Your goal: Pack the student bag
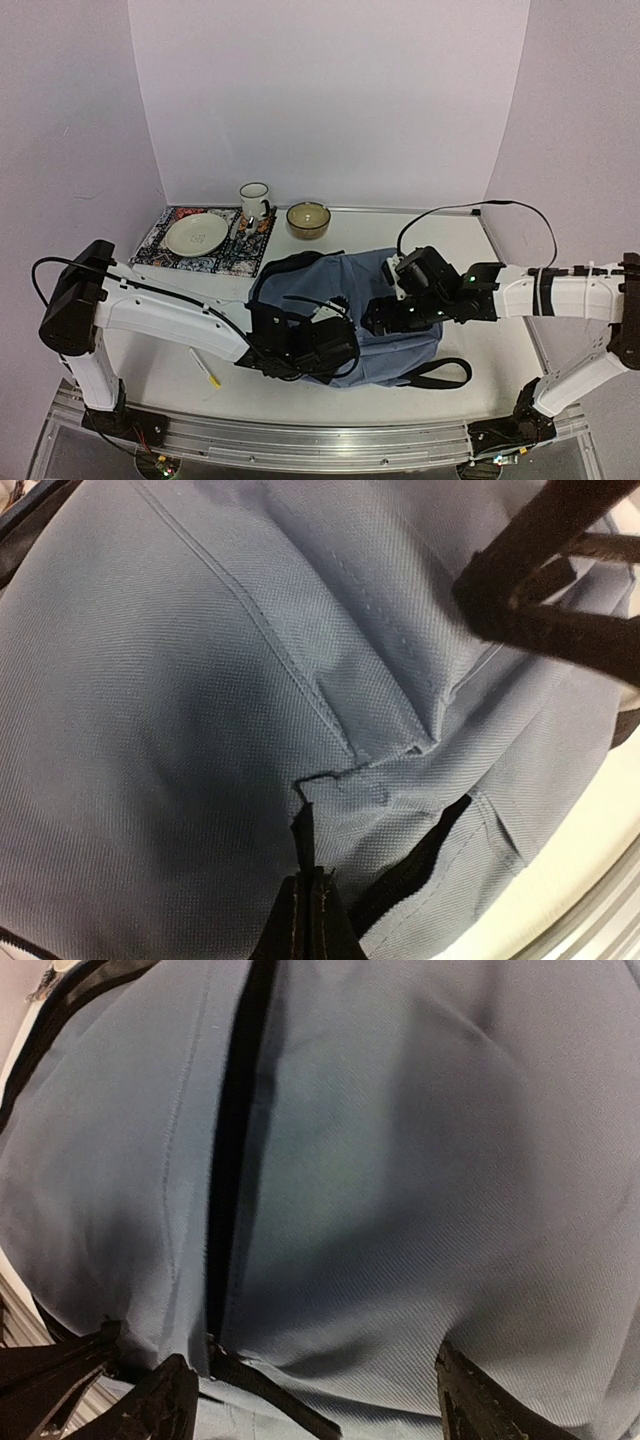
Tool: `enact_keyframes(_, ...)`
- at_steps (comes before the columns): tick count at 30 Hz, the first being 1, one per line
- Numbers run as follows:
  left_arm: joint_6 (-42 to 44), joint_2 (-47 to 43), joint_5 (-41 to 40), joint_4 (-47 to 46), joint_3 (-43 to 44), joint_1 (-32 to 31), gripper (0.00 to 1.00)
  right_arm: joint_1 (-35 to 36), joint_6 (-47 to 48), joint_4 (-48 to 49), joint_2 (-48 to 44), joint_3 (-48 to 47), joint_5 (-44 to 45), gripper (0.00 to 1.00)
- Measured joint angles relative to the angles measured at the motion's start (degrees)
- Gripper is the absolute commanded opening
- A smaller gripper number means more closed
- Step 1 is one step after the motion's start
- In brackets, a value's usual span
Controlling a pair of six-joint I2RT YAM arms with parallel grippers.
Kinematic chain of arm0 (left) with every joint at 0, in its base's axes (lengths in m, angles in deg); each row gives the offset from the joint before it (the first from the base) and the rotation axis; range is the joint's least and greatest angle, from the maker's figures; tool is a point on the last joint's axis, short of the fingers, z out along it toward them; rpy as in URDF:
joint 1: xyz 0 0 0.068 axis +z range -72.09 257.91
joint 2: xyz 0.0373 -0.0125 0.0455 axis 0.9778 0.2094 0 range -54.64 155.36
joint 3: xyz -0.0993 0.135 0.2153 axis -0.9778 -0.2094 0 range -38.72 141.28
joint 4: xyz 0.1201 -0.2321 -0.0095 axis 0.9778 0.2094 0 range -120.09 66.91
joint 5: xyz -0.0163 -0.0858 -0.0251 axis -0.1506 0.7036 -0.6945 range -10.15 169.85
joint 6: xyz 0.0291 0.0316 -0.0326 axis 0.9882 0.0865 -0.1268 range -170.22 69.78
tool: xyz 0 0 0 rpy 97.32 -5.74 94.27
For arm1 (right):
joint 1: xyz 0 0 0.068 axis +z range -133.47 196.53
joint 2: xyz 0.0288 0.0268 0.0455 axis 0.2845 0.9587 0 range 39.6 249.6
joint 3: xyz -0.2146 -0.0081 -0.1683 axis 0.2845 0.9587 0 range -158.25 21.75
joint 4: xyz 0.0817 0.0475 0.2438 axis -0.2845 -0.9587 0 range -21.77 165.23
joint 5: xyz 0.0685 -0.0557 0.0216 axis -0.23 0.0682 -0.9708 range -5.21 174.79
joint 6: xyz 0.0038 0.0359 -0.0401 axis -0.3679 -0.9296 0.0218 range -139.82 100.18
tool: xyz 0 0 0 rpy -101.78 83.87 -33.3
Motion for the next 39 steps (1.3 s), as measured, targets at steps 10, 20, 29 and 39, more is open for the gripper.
enact_keyframes(10, -6.37, -2.49, 1.21, -6.31, -5.06, 0.36, 0.0, 0.02, 0.35, 1.42, 3.34, -2.9, -3.09, 0.79)
enact_keyframes(20, -9.43, -5.3, 2.66, -10.92, -8.81, 1.09, 0.0, 0.18, -0.71, 0.19, 8.24, -4.05, -0.73, 0.04)
enact_keyframes(29, -13.17, -11.02, 2.52, -12.29, -14.99, 1.82, 0.0, -0.98, -1.14, -1.36, 5.27, -2.62, 2.78, 0.0)
enact_keyframes(39, -16.21, -19.65, 1.51, -13.57, -20.3, 5.13, 0.0, -7.84, 0.32, -4.47, -3.15, 1.07, 3.79, 0.02)
